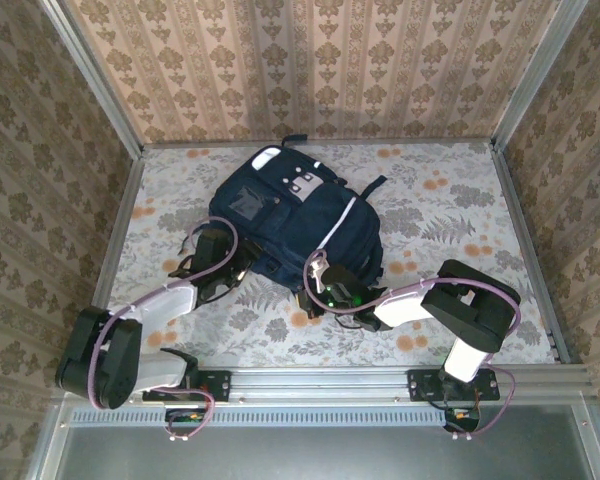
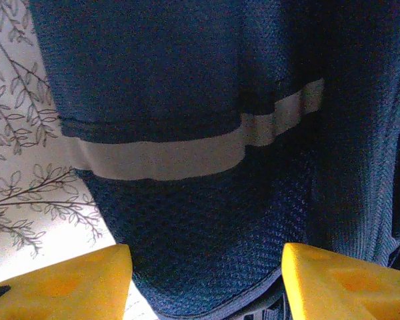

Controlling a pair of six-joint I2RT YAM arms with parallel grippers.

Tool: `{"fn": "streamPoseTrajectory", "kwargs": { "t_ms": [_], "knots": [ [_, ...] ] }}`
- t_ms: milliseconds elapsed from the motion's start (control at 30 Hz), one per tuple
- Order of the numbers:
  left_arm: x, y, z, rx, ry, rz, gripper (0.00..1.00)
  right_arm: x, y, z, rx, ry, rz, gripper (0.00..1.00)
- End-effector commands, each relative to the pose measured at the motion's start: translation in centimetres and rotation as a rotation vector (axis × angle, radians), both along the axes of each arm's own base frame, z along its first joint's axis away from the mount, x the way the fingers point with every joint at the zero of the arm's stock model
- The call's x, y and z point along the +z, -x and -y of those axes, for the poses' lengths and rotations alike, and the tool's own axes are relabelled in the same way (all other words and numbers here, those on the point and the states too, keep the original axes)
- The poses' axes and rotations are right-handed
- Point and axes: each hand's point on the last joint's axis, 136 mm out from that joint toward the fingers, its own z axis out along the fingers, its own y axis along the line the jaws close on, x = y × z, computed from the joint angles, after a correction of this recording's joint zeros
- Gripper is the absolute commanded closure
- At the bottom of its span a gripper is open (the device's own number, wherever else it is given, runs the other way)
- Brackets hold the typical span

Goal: Pack the student bag

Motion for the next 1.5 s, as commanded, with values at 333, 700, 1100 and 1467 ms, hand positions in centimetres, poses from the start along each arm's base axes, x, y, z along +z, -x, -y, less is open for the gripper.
{"fn": "streamPoseTrajectory", "kwargs": {
  "t_ms": [333,700,1100,1467],
  "knots": [
    [-0.2,-2.6,0.1,0.047,-0.07,0.06,0.91,0.9,-0.6,0.1,-0.007,-0.008,0.035,1.0],
    [-0.6,-2.7,-0.6,0.063,-0.121,0.047,1.0,-2.4,-0.4,3.8,-0.043,0.266,0.011,1.0],
    [-0.8,-3.0,-0.7,0.062,-0.129,0.033,1.0,-2.6,0.6,5.7,-0.039,0.322,0.021,0.85],
    [-0.8,-2.8,-0.4,0.054,-0.122,0.033,1.0,-2.3,-0.6,5.0,-0.077,0.272,0.029,0.9]
  ]
}}
